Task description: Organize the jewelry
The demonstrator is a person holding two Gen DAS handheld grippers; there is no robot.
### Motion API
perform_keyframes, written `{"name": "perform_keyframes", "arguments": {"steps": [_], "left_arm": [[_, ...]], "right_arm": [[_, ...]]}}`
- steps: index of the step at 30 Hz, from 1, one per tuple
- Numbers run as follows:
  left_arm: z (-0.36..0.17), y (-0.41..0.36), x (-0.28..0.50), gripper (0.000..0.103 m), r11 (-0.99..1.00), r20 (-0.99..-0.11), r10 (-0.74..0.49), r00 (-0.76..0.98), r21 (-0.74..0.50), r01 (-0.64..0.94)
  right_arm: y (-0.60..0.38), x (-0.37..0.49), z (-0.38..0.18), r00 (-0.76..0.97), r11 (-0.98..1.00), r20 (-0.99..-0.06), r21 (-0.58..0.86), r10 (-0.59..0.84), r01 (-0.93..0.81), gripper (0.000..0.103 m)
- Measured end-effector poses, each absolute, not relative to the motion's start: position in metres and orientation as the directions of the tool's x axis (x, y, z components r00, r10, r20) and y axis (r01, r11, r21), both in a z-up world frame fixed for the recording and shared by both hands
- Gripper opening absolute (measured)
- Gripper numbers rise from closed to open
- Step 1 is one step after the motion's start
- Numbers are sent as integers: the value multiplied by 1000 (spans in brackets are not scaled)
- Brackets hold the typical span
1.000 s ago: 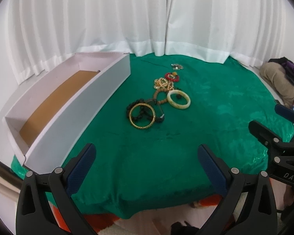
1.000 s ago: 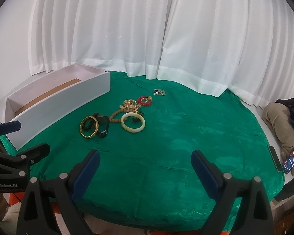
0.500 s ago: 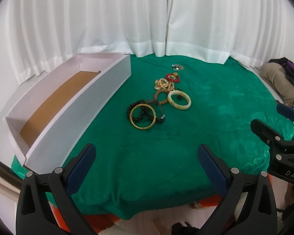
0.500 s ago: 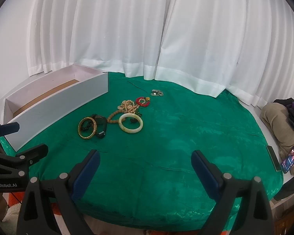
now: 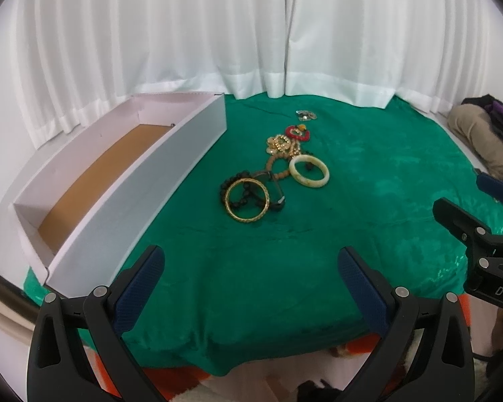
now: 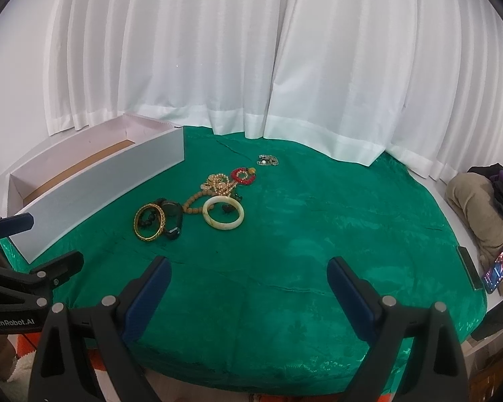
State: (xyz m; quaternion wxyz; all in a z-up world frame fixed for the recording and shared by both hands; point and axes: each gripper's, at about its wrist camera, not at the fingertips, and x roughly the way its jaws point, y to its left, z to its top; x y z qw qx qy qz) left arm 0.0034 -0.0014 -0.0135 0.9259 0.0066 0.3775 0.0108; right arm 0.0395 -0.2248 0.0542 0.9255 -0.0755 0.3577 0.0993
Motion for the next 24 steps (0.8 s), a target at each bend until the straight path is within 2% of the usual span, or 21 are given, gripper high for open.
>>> {"name": "perform_keyframes", "arguments": {"steps": [24], "left_arm": [[-14, -5, 2, 103, 997, -697, 74, 713, 75, -29]], "right_arm": [[-222, 37, 55, 717, 969, -683, -53, 142, -242, 96]]}}
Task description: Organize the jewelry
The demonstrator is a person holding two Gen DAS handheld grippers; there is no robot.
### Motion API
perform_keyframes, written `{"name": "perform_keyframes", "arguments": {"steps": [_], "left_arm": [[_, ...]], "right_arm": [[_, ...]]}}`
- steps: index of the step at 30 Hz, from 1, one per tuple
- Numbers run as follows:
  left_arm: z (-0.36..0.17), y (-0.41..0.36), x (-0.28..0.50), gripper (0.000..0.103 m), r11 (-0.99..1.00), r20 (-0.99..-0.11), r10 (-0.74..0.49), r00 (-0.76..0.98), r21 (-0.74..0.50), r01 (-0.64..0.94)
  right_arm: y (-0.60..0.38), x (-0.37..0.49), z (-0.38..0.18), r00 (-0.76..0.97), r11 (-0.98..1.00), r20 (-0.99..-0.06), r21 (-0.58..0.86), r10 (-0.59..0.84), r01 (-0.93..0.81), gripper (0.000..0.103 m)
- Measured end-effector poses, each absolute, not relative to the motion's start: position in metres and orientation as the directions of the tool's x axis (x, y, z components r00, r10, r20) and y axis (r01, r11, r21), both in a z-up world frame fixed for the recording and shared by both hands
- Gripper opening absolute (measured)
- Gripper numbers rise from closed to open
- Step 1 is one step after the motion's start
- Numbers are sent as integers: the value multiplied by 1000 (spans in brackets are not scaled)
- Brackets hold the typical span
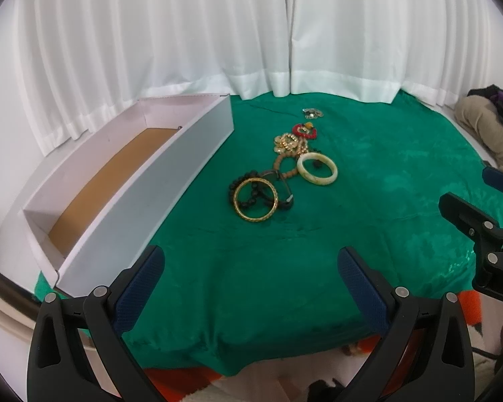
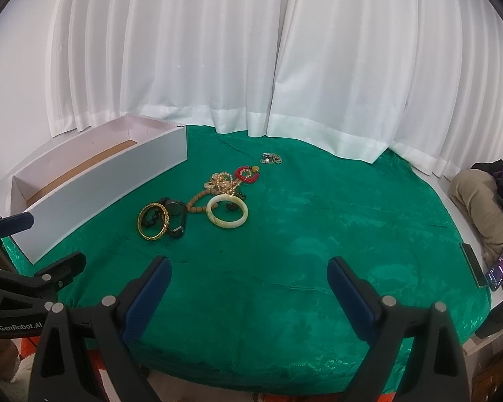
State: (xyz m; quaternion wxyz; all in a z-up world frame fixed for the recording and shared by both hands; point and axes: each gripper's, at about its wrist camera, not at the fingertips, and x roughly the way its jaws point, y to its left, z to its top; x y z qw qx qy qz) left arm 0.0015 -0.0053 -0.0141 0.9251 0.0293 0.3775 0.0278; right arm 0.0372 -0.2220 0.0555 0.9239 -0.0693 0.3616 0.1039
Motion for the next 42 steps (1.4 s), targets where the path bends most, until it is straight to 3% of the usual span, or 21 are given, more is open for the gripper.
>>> {"name": "perform_keyframes", "arguments": {"steps": [12, 24, 29, 37, 42], "left_arm": [[-19, -6, 1, 103, 999, -703, 32, 711, 49, 2], [-22, -30, -8, 103, 987, -688, -84, 721, 42, 156], [-38, -32, -7, 103, 983, -733, -99, 673, 35, 183], [-48, -30, 1, 103, 971, -788, -209, 580, -97, 218], [-56, -21, 10, 103, 978, -810, -174, 560, -78, 192]], "right_arm": [[-221, 39, 55, 718, 970, -682, -57, 136, -237, 96], [-229, 45, 50, 720, 971, -679, -43, 144, -235, 96], [-234, 46, 45, 713, 973, -685, -25, 150, -229, 96], [-237, 48, 39, 700, 973, -696, -13, 157, -232, 96], [-235, 48, 36, 693, 971, -703, -12, 160, -237, 96]]}}
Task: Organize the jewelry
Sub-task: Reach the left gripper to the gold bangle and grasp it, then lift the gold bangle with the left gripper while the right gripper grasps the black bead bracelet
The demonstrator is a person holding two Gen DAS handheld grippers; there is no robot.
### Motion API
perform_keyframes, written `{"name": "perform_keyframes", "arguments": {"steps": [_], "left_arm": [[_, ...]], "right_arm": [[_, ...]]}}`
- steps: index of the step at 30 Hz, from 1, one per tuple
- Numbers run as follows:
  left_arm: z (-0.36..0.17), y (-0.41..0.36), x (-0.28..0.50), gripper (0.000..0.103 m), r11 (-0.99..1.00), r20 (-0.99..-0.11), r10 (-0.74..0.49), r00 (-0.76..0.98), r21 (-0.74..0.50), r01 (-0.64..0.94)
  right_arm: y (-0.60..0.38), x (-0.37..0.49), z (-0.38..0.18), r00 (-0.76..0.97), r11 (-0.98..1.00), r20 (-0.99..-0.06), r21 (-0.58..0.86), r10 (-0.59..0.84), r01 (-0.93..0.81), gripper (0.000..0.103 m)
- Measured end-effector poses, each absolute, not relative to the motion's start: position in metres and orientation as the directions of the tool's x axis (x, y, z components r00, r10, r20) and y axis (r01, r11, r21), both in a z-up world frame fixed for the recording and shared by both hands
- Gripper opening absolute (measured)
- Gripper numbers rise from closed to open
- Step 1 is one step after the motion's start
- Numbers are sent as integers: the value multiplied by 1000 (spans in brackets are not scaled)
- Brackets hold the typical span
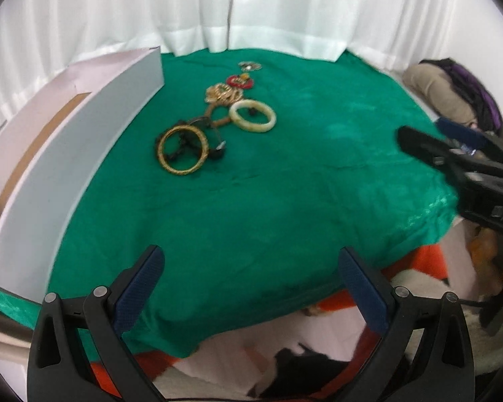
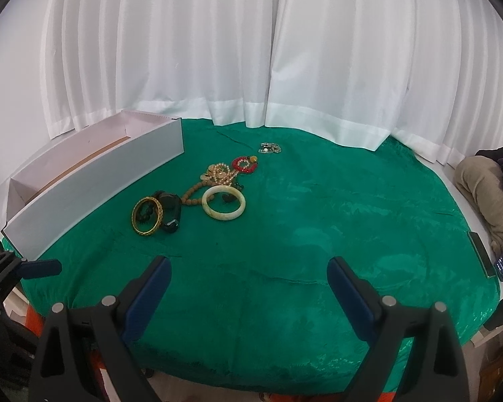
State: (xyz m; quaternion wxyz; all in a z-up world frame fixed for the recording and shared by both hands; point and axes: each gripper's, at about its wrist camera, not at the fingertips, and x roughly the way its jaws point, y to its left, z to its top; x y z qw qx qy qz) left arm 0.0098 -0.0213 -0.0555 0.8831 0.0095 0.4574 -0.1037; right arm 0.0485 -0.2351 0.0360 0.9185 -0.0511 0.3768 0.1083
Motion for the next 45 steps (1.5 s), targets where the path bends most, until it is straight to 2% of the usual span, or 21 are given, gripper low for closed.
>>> {"name": "perform_keyframes", "arguments": {"steps": [3, 7, 10, 16, 20, 28, 29, 31, 33, 34, 39, 45], "left_arm": [[-53, 0, 23, 103, 986, -798, -147, 585, -69, 154], [-50, 45, 48, 103, 970, -785, -233, 574, -232, 77], [-54, 55, 74, 103, 956, -804, -279, 524, -282, 76], [-80, 36, 131, 103, 970, -821, -239, 518, -179, 164], [-108, 33, 163, 102, 968, -834, -240, 497, -167, 188], [-136, 32, 191, 102, 977, -848, -173, 501, -83, 197], [-136, 32, 191, 101, 976, -844, -176, 506, -82, 203], [-135, 31, 188, 92, 968, -835, -202, 511, -92, 233], [-132, 30, 187, 74, 960, -830, -238, 505, -121, 253], [-130, 29, 186, 71, 959, -829, -241, 504, -125, 253], [-127, 26, 184, 70, 962, -836, -230, 499, -116, 248], [-118, 44, 178, 70, 954, -841, -296, 452, -234, 189]], "right_arm": [[-235, 49, 35, 696, 972, -701, -19, 155, -235, 96], [-233, 54, 26, 674, 971, -723, -15, 155, -239, 96], [-232, 56, 20, 658, 968, -734, -5, 166, -249, 96], [-232, 58, 14, 644, 966, -746, -2, 171, -258, 96], [-237, 59, 10, 635, 968, -755, -2, 164, -252, 96], [-244, 67, -1, 610, 972, -777, 13, 156, -233, 96], [-244, 68, -2, 605, 972, -780, 16, 158, -234, 96], [-242, 69, -4, 600, 971, -784, 17, 160, -237, 96], [-241, 69, -5, 596, 971, -787, 16, 159, -238, 96], [-241, 70, -5, 594, 971, -788, 17, 160, -239, 96], [-239, 70, -4, 592, 969, -789, 16, 162, -245, 96], [-238, 70, -4, 592, 970, -790, 15, 160, -242, 96]]}}
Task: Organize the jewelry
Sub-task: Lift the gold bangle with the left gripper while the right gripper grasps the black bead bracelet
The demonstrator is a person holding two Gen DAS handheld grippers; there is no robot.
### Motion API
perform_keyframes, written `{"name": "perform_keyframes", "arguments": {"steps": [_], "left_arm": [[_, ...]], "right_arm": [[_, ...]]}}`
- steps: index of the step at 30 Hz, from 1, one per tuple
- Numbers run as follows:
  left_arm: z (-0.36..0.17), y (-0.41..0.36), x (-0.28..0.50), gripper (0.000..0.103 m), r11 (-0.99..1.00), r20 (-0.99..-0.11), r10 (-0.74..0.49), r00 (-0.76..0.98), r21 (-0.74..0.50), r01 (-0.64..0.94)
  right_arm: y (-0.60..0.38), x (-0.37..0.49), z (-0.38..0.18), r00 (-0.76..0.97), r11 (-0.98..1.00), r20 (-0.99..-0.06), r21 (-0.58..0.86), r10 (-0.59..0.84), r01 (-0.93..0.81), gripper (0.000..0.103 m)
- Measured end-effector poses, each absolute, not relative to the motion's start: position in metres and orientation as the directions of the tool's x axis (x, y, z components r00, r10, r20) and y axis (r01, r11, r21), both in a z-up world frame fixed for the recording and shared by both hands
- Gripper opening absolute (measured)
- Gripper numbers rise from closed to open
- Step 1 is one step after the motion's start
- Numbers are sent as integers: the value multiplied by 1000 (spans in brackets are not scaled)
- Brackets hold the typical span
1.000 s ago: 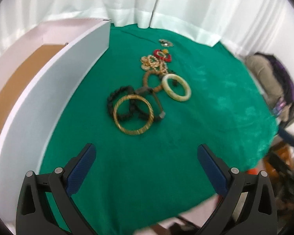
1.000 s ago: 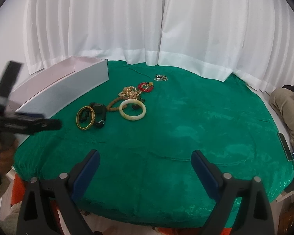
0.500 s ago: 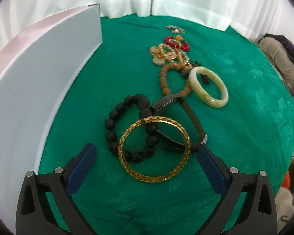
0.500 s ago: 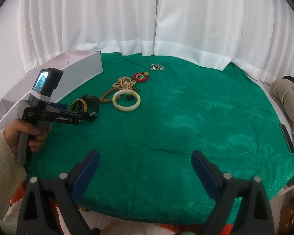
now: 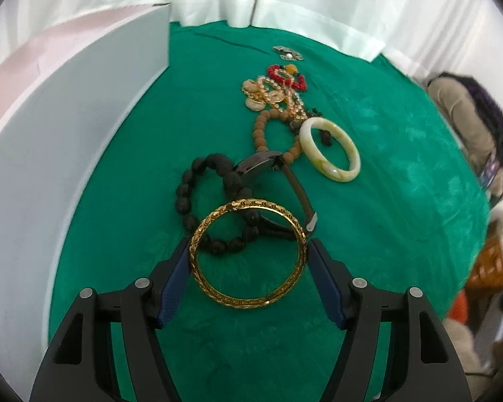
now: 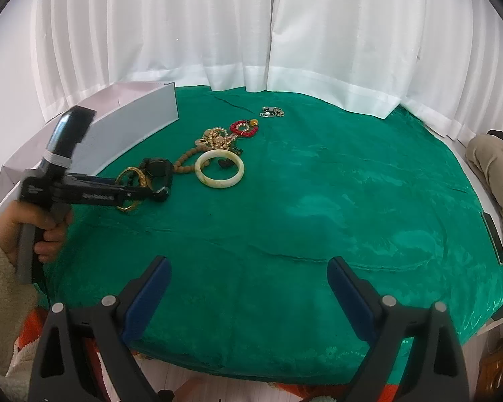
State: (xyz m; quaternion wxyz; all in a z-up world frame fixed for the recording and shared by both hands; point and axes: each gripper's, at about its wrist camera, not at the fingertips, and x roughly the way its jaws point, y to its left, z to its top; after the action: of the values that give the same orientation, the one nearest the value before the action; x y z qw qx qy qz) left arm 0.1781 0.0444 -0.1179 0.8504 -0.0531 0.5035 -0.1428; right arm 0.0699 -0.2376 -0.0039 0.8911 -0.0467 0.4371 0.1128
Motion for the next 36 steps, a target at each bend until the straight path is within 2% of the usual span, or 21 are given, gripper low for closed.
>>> {"name": "perform_keyframes", "arguments": {"steps": [5, 15, 18, 25, 30, 31, 33, 36], "left_arm": [[-104, 65, 158, 70, 950, -848, -312, 429, -279, 139], [-101, 94, 113, 70, 970, -858, -238, 456, -236, 62], [-103, 100, 108, 70, 964, -854, -250, 456, -261, 39], [-101, 105, 98, 70, 968, -852, -231, 470, -252, 19], [-98, 109, 88, 70, 972, -849, -207, 487, -234, 5], [-97, 111, 86, 70, 972, -848, -205, 489, -235, -1], [-96, 115, 83, 70, 971, -846, -201, 494, -240, -16], [-95, 118, 79, 70, 971, -843, -194, 502, -238, -26]], "right_arm": [[-238, 70, -4, 594, 969, -788, 15, 164, -247, 96], [-229, 69, -9, 574, 963, -798, 27, 182, -268, 96], [-225, 69, -10, 562, 958, -803, 37, 198, -285, 96], [-211, 80, -11, 503, 929, -810, 130, 301, -348, 96], [-195, 131, -7, 433, 887, -809, 217, 397, -408, 95], [-192, 145, -7, 411, 879, -809, 250, 420, -407, 93], [-181, 171, -10, 348, 859, -812, 328, 469, -393, 67], [-150, 205, -21, 231, 812, -807, 435, 543, -389, 55]]}}
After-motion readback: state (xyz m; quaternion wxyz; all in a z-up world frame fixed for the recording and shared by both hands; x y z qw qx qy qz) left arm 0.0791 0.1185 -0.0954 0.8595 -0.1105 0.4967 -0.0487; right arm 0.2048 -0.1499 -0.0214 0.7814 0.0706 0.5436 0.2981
